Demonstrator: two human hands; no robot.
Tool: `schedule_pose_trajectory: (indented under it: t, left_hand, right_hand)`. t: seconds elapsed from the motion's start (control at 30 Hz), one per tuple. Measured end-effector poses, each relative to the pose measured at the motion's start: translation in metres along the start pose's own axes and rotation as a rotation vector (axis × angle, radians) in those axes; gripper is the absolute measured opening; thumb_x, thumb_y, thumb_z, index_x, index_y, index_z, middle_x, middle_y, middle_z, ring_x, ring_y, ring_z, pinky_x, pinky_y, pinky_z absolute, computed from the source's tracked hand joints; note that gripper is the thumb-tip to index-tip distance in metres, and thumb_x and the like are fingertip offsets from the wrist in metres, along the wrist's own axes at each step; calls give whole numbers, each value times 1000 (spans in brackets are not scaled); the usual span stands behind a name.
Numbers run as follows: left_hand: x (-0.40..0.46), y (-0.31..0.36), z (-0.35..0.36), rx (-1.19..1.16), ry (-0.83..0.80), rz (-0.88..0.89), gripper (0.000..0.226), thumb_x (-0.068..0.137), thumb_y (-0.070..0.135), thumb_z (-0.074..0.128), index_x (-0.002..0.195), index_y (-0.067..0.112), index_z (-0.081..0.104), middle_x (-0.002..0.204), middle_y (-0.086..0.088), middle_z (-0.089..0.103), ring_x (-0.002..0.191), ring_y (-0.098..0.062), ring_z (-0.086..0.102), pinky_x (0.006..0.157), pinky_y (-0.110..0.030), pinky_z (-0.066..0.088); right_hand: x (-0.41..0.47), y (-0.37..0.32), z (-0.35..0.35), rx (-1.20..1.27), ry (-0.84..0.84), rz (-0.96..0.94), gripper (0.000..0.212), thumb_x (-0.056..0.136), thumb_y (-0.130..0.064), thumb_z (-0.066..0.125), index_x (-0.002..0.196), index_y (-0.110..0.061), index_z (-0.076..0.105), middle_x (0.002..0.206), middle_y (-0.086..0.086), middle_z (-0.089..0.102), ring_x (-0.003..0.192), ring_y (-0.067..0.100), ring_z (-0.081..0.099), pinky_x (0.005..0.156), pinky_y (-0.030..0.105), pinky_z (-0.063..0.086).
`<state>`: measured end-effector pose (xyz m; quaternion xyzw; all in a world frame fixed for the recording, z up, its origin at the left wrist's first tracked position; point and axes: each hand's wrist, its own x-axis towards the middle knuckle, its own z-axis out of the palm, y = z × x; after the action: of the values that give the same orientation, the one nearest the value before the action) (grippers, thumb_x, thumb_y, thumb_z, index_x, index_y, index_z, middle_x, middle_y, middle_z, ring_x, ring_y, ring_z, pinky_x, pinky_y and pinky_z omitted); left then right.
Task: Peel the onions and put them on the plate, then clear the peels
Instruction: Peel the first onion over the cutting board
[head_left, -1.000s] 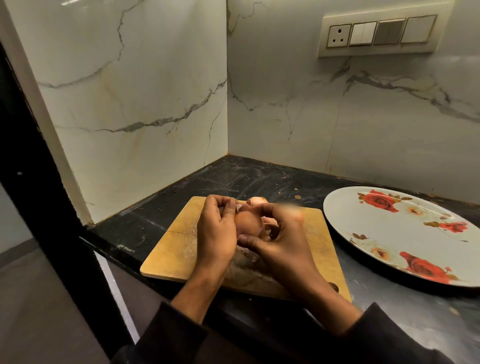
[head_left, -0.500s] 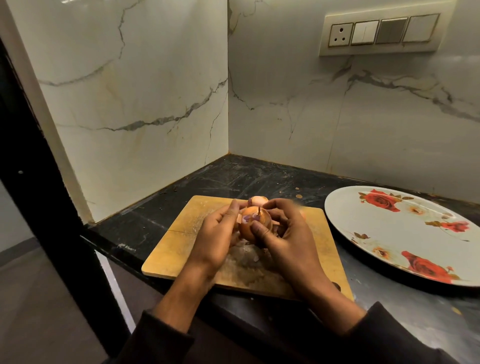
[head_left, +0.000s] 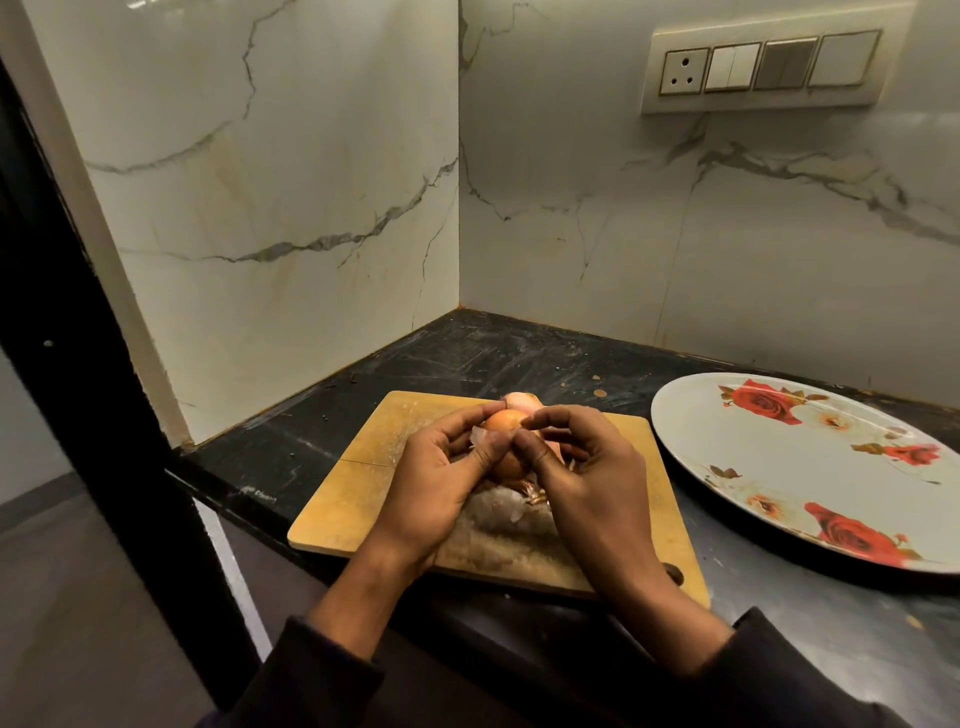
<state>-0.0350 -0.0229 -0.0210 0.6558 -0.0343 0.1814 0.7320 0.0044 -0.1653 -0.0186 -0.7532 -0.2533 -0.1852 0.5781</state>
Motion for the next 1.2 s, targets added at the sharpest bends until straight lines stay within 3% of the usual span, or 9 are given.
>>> schedule_pose_trajectory:
  t: [0.1, 0.27, 0.43, 0.5, 0.67, 0.77, 0.93, 1.07, 1.2]
  left_hand:
    - [-1, 0, 0, 8, -12, -8, 38, 83, 19, 68, 121, 16, 68, 108, -4, 76, 96, -29, 74, 78, -39, 63]
    - [-2, 0, 0, 83, -7, 25, 41, 81, 17, 70, 122, 16, 68, 111, 2, 75, 100, -20, 74, 83, -42, 62]
    - [-3, -3, -2, 173, -61, 80, 37, 91, 11, 66, 128, 17, 67, 121, 4, 72, 109, -14, 70, 84, -31, 60]
    - [-3, -3, -3, 207, -84, 99, 37, 93, 11, 64, 130, 17, 66, 124, 5, 70, 113, -12, 67, 86, -28, 59]
    - [-4, -2, -1, 206, -90, 98, 39, 91, 22, 62, 130, 19, 65, 125, 8, 68, 115, -9, 65, 88, -28, 58]
    - [-3, -1, -1, 170, -98, 66, 32, 98, 20, 55, 128, 20, 65, 123, 9, 68, 113, -11, 66, 85, -30, 60]
    - [-6, -1, 1, 225, -140, 58, 49, 88, 19, 66, 136, 27, 53, 128, 9, 60, 111, -4, 65, 85, -23, 57]
    - [-5, 1, -1, 102, -52, -12, 47, 87, 28, 64, 129, 23, 46, 120, -3, 65, 102, -11, 71, 78, -23, 58]
    - [-4, -1, -1, 140, -51, 15, 34, 94, 38, 52, 125, 22, 56, 116, -2, 70, 104, -19, 71, 83, -33, 60]
  right_hand:
    - [3, 3, -2, -15, 12, 36, 15, 85, -17, 80, 87, -27, 69, 90, -9, 69, 87, 6, 68, 76, 35, 60]
    - [7, 4, -4, 7, -45, 113, 10, 91, -14, 73, 86, -21, 69, 87, -1, 66, 84, 19, 67, 71, 42, 59]
    - [12, -2, -11, 199, -182, 281, 22, 96, -1, 61, 76, -11, 67, 67, -10, 65, 60, -3, 60, 52, 14, 45]
    - [12, -2, -12, 263, -202, 336, 25, 96, 2, 58, 75, -8, 66, 61, -12, 65, 54, -5, 58, 49, 12, 43]
    - [11, -2, -9, 405, -163, 483, 32, 97, -1, 57, 71, -13, 71, 72, 1, 70, 65, 12, 62, 53, 23, 47]
    - [10, -6, -6, 572, -181, 570, 30, 100, -5, 56, 77, -15, 73, 75, 4, 72, 66, 13, 69, 51, 22, 51]
    - [11, -2, -6, 493, -169, 459, 15, 100, -20, 60, 102, -10, 71, 93, 8, 75, 79, 15, 72, 59, 23, 55]
    - [10, -2, -8, 267, -239, 270, 6, 96, -15, 66, 98, -9, 68, 92, 11, 70, 73, 9, 67, 57, 26, 57]
    - [11, -1, -9, 158, -221, 107, 10, 92, -10, 71, 94, -18, 65, 91, 5, 66, 82, 20, 68, 57, 31, 58]
